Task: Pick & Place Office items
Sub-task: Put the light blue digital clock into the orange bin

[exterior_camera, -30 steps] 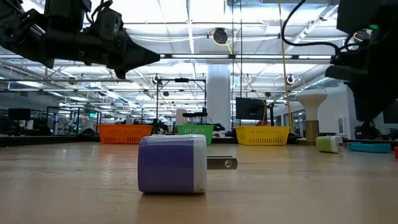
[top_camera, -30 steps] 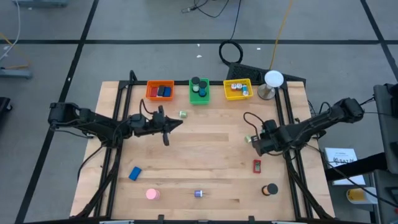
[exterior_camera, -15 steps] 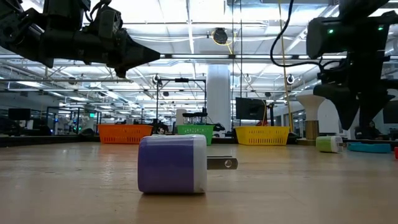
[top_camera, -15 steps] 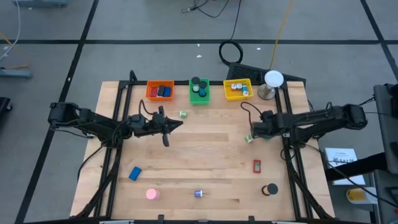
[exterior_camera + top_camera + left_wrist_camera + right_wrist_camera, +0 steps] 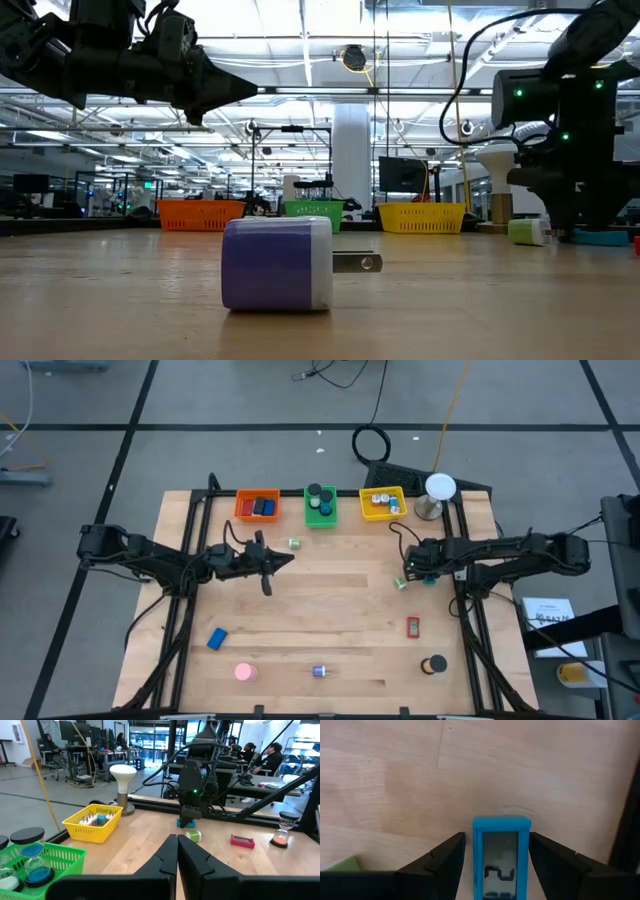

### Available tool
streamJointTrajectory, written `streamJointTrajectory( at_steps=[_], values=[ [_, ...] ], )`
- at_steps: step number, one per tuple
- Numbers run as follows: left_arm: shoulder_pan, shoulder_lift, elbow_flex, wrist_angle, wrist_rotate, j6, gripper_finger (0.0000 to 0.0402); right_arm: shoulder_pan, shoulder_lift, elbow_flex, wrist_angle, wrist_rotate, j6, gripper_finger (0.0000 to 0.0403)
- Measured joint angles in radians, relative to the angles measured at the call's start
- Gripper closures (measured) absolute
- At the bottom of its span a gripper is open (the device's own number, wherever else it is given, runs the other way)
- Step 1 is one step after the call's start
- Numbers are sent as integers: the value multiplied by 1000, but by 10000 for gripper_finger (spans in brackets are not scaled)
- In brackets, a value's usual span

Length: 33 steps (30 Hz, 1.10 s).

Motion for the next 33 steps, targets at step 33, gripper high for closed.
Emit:
streamJointTrajectory(
  at_steps=[33],
  values=[
    [45, 1, 1, -111, -192, -12, 397, 125, 607, 554, 605, -129, -881, 260]
  ],
)
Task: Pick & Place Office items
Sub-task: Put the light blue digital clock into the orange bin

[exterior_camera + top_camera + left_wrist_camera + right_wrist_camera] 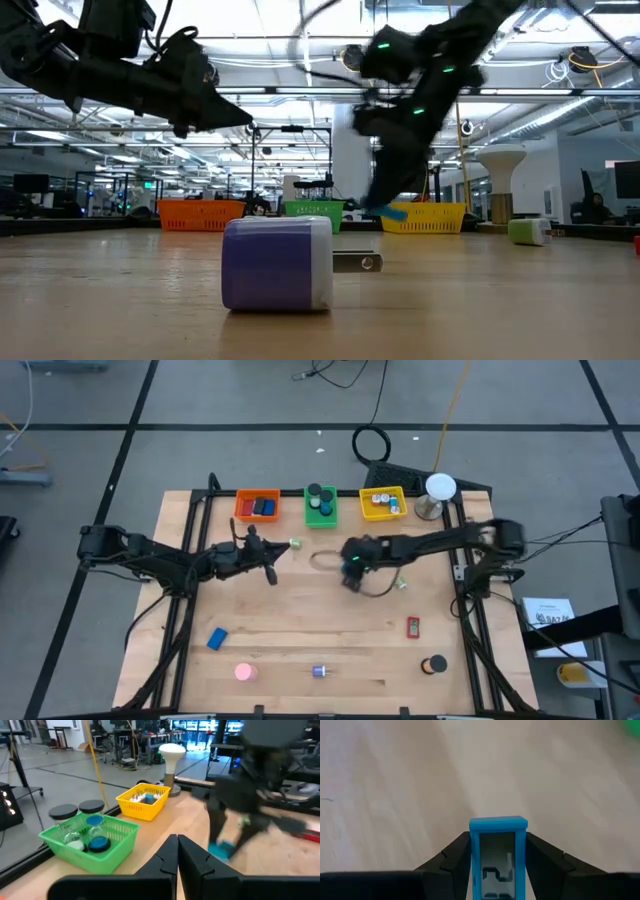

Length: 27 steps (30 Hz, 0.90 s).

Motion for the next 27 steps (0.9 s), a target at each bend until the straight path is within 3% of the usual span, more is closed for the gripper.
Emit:
streamJointTrajectory(
  at_steps=[7, 11, 14, 22, 27],
  values=[
    [27, 0, 0, -47, -2, -23, 392, 74, 258, 297, 10, -26, -332, 260],
    [43, 0, 0, -75, -2, -41, 398, 101, 341, 377, 10, -55, -432, 259],
    [50, 0, 0, -78, -2, -49, 391, 113, 364, 393, 27, -51, -452, 236],
    [50, 0, 0, -77, -2, -58, 390, 149, 305, 390, 11, 47, -479, 149],
    [50, 0, 0, -73, -2, -134, 375, 152, 157, 352, -41, 26, -540, 169]
  ],
)
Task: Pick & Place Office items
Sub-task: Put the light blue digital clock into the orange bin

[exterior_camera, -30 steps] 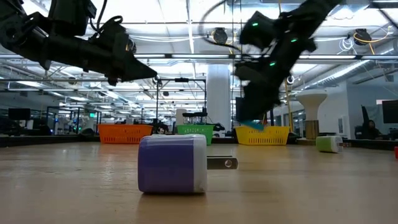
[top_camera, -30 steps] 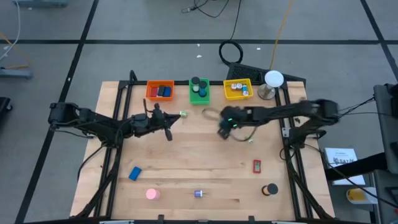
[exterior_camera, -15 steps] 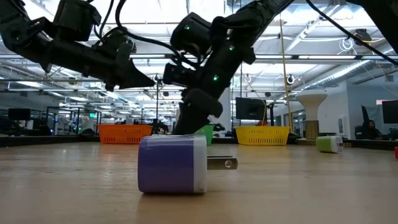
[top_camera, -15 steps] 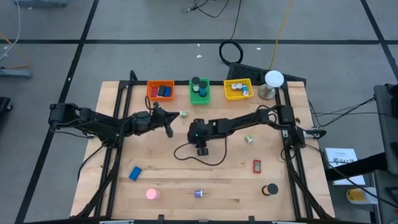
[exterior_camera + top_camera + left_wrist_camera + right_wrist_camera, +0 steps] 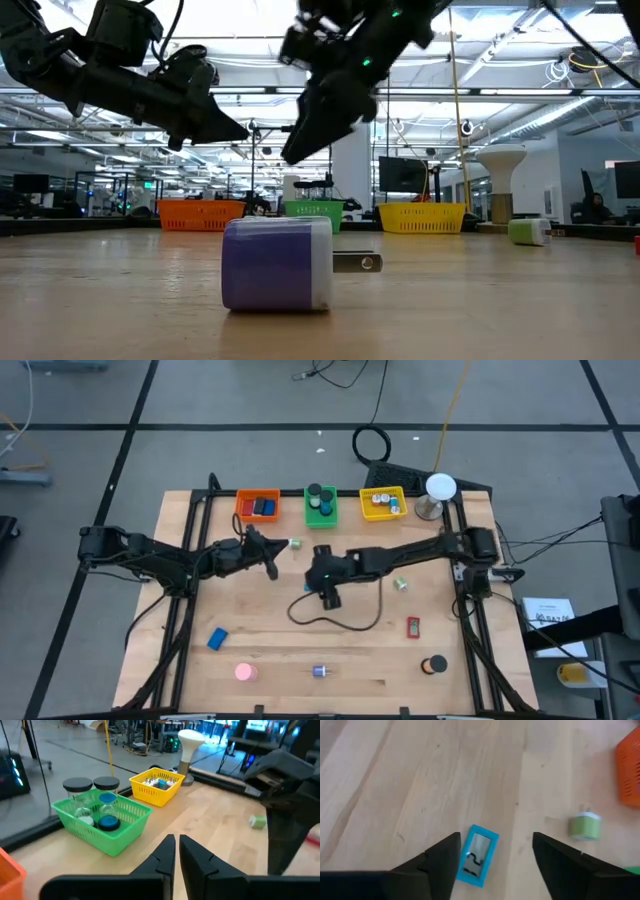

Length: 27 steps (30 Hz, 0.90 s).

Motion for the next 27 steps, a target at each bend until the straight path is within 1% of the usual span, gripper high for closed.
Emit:
streamJointTrajectory(
  at_steps=[2, 4, 7, 9, 12, 14, 20, 23, 27],
  values=[
    [0, 0, 0, 9, 6, -63, 374, -6, -62, -77, 38, 0, -18, 197],
    [0, 0, 0, 11, 38, -90, 377, -19, -125, -183, 119, -3, -18, 233],
    [-2, 0, 6, -4, 89, -26, 387, -41, -225, -363, 317, -2, -13, 293],
    [-10, 0, 22, -27, 94, -9, 396, -55, -280, -475, 439, -2, 8, 333],
    [-24, -1, 60, -95, 93, -7, 397, -75, -358, -618, 562, -13, 31, 386],
    [-38, -1, 88, -162, 96, -6, 395, -88, -405, -691, 645, -31, 36, 397],
    [-70, -1, 212, -464, 146, -68, 397, -114, -490, -835, 782, -54, 101, 382],
    [-90, 8, 267, -537, 144, -119, 375, -120, -498, -892, 876, -53, 110, 389],
    [-116, 73, 328, -584, 209, -150, 326, -120, -498, -943, 993, -53, 112, 400]
  ],
)
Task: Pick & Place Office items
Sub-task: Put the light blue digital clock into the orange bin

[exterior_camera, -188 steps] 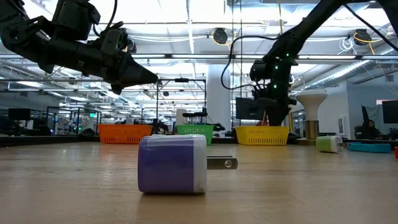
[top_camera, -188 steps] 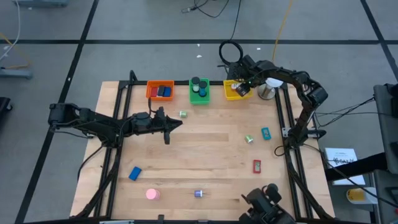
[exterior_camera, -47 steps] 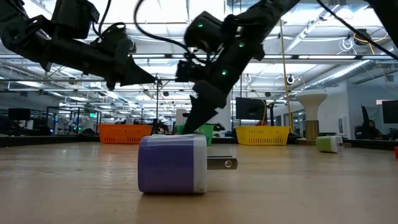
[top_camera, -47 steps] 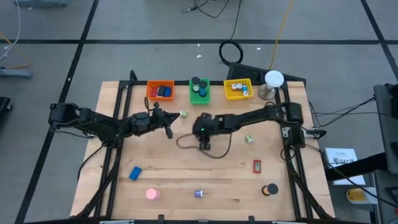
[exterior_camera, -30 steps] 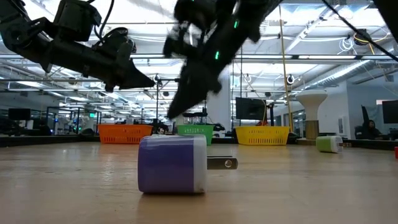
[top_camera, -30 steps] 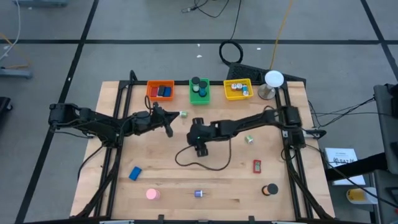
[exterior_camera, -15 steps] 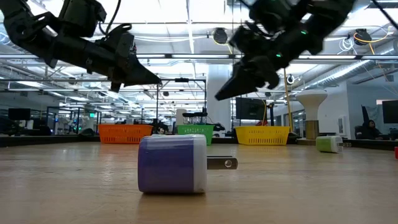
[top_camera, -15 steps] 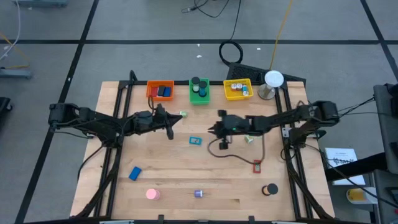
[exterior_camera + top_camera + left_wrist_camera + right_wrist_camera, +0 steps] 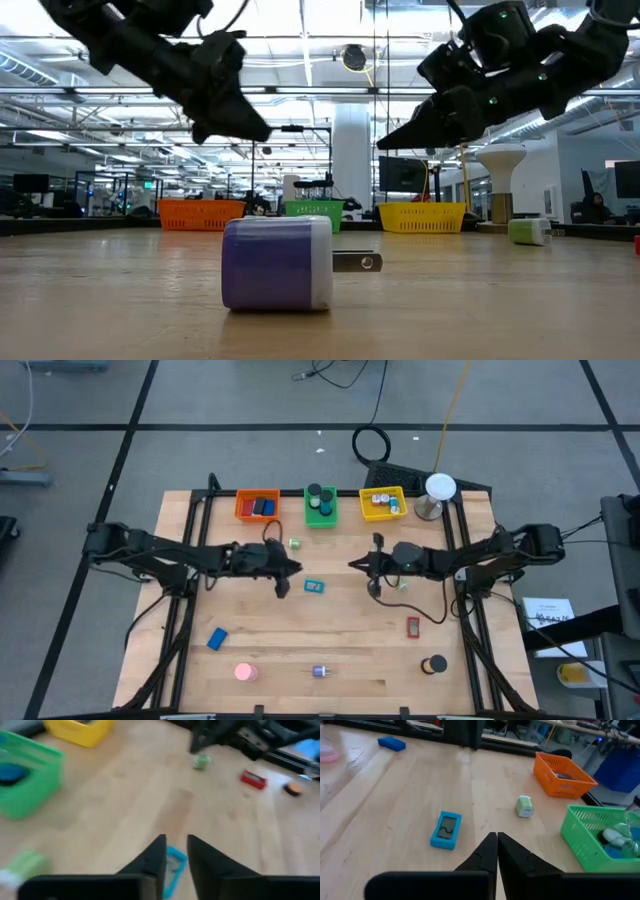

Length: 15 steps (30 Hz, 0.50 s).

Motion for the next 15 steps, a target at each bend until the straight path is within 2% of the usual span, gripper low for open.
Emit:
streamJointTrajectory(
  at_steps=[9, 15],
  values=[
    [-48, 243, 145, -52, 79, 18, 200, -2, 1, -9, 0, 1, -25, 402],
    [-54, 346, 281, -252, 88, 118, 150, -2, 2, -9, 0, 1, -27, 401]
  ],
)
